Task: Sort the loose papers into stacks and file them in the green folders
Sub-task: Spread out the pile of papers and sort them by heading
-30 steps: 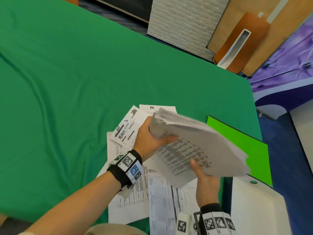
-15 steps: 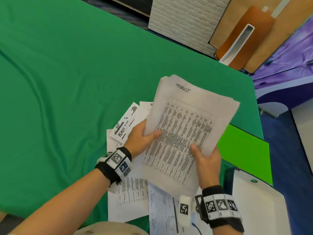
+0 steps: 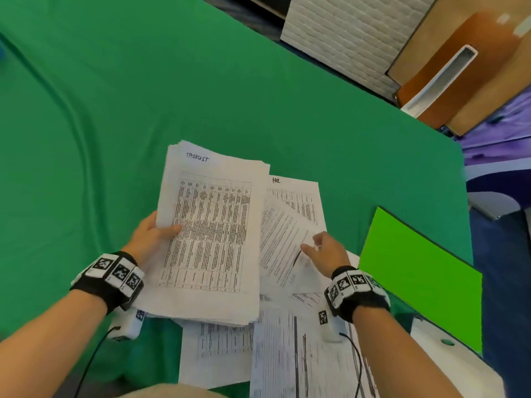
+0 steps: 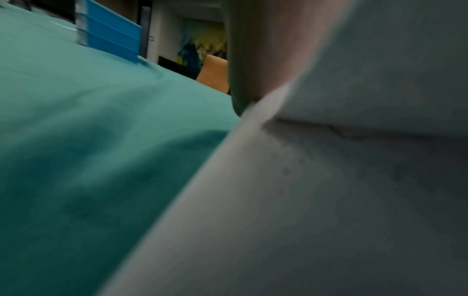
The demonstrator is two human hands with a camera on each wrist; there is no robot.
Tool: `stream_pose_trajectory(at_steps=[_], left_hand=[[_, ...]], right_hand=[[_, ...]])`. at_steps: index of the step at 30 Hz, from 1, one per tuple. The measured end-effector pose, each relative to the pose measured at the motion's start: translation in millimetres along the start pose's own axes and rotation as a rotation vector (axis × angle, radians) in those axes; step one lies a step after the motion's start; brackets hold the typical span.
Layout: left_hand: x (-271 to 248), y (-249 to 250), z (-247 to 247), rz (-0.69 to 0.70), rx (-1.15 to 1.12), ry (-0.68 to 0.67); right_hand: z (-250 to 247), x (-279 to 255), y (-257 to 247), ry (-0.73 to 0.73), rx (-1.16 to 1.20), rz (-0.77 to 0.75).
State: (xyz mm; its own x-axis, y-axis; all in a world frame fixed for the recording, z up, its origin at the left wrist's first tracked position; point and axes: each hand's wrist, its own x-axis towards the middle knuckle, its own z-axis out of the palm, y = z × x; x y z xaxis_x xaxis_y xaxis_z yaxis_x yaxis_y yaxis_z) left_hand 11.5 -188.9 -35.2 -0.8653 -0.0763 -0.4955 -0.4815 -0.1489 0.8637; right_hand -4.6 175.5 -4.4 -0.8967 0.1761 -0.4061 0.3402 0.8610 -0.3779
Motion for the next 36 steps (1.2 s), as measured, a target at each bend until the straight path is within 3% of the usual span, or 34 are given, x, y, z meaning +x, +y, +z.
stream_pose_trajectory(at_steps=[4,10,14,17,20,22,24,26,29,33,36], left_hand=[[9,-10,-2,-0.046,-0.020,0.073],[20,-23,2,-0.117,-0.020,0.049],[19,-25,4,-0.137,-0.035,0.071],[19,-23,7,-0.155,-0.040,0.062],[22,-23,5,-0.151,0.003,0.068],[24,-22,4,-0.140,0.041,0.072],[22,-20,5,-0.136,0.056,0.069],[20,-18,7,-0.132,0.053,0.065],[17,-16,10,-0.123,0.050,0.074],[17,-17,9,-0.131,0.067,0.062],[18,-17,6,-0.141,0.095,0.038]], right_hand=[[-10,32,-6,-0.009,-0.042,0.025],[-7,67,-13,-0.078,0.062,0.023],[7,87,-1,-0.049,-0.049,0.045],[11,88,5,-0.088,0.014,0.070],[14,80,8,-0.091,0.078,-0.055],[14,71,10,0.027,0.121,-0.109],[12,65,17,0.195,0.177,-0.010],[10,58,25,0.266,0.170,0.160],[18,51,41,0.129,0.120,0.303],[22,49,48,0.108,0.236,0.348],[19,53,50,0.012,0.342,0.410]])
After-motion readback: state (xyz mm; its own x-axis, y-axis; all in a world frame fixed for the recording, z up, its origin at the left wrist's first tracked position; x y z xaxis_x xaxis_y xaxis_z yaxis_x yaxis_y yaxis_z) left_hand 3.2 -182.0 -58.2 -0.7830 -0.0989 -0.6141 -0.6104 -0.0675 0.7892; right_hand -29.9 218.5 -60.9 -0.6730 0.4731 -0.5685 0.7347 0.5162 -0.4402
